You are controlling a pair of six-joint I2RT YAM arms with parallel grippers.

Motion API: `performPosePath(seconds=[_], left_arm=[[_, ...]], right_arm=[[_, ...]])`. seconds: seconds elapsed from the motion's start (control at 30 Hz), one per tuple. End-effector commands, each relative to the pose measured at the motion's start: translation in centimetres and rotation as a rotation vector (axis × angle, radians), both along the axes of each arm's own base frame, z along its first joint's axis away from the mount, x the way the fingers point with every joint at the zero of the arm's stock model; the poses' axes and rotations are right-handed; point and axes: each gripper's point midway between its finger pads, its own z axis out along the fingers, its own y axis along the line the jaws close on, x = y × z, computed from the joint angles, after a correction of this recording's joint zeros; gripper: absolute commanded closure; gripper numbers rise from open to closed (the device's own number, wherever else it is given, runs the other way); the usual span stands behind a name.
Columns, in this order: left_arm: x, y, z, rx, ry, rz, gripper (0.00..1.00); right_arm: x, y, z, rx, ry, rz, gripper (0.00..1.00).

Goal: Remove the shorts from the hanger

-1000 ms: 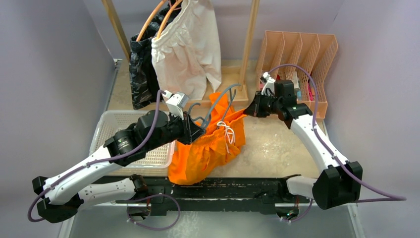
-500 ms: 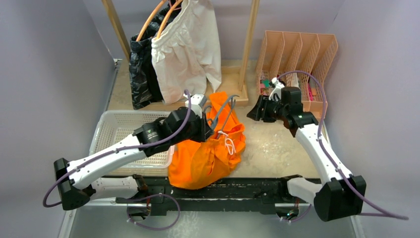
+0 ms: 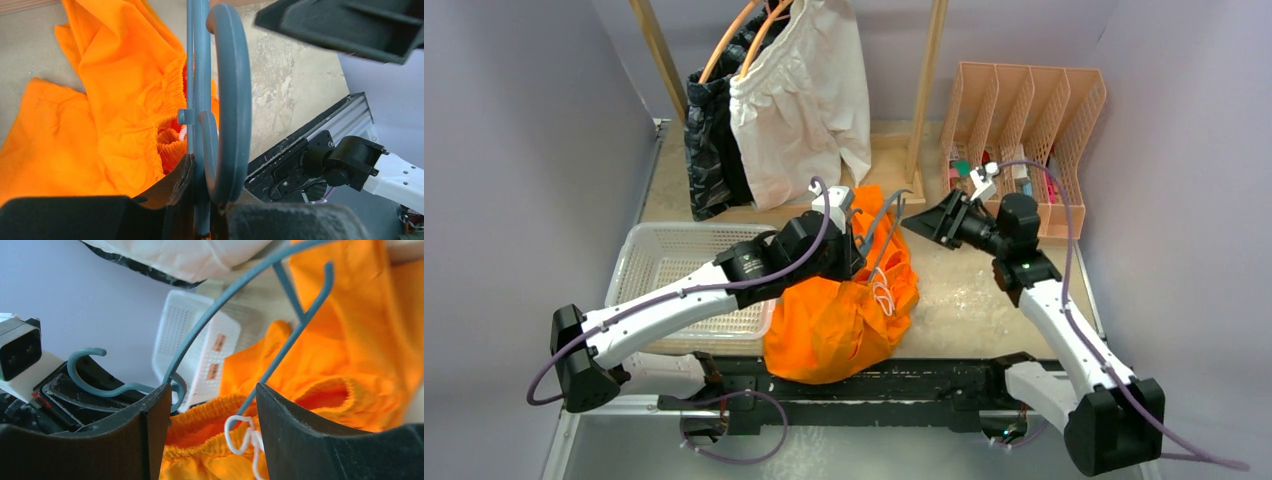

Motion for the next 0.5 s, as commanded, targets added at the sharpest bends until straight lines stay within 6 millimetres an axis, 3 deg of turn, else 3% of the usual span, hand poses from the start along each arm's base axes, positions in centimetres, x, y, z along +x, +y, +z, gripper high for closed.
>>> performPosePath(seconds=[0.0,0.1,0.3,0.47], left_arm=[[0.5,-2.3,4.3,-0.145,-0.052,-0.019,1.0],[0.4,-2.4,4.2,-0.139,-0.044,-0.03,1.0],[-0.1,-2.2,3.3,-0.13,-0.014,-0.039,1.0],[-0.2,-2.4,3.4,-0.133,-0.016,-0.045,1.0]], right_arm=[[-0.8,3.6,3.9,0.278,0.021,0.083,0.34],[0.6,4.8,2.6,0.28,0.126,0.017,0.34],[1.2,5.8,2.8,0.348,0.113,0.034,0.36],[2.2,5.8,0.9,0.313,0.186,-0.012,0.68]])
